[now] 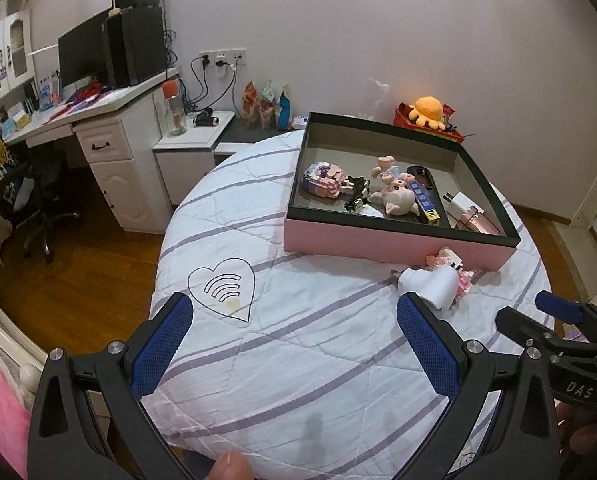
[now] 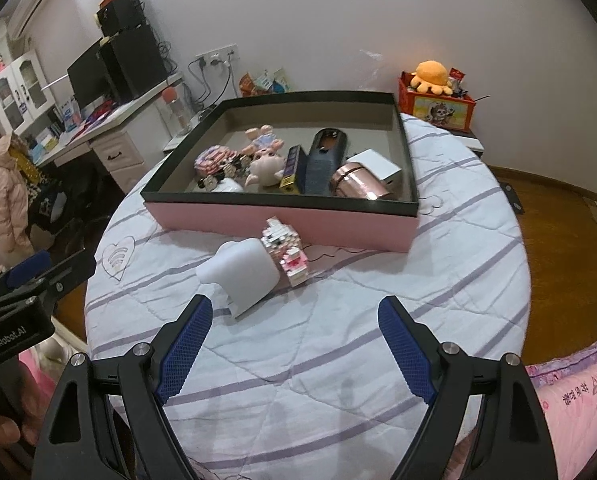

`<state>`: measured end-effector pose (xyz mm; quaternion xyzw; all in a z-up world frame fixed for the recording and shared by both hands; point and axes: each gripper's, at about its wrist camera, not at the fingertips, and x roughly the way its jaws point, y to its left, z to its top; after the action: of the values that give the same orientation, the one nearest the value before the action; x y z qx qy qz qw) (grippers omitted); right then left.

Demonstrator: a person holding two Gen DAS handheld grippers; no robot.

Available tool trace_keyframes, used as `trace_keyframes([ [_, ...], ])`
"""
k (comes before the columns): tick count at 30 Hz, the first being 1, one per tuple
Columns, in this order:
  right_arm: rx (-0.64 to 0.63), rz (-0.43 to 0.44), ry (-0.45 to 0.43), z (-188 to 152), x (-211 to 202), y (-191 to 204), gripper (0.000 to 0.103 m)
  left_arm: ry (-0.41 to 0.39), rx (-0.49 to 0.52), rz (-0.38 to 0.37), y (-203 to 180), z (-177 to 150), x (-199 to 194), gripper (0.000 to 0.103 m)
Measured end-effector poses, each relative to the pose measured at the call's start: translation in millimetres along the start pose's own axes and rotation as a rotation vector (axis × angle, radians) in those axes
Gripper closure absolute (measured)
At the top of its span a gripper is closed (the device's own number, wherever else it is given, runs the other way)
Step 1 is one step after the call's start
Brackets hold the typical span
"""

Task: Organize rigid objects
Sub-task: 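Move the right gripper to the white plug-in device on the bed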

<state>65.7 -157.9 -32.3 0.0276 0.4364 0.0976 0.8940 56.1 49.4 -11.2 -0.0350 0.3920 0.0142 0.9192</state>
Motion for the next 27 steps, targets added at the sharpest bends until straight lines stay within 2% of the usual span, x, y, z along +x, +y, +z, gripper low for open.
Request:
trace_keyframes([
  [11,-0.058,0.01,0.076,7.1,45.6,27.6,0.017,0.03,-0.032,0.01,22.4,3.5,21.6,0.0],
  [18,-0.054,-0.019,0.099,7.7,68.5,40.6,0.017,0.072,-0.052,-0.012,45.6,1.4,43.7,0.0],
  [23,-0.038,-0.078,0.099,9.0,84.0,43.4,0.017,0.093,-0.056,-0.036,50.4,-1.4,54.7,0.0],
  [27,-0.024,-0.084,0.105,5.6,94.3,40.4,0.017,0.102,-0.055,-0.051,51.0,-1.8,60.6,0.0],
])
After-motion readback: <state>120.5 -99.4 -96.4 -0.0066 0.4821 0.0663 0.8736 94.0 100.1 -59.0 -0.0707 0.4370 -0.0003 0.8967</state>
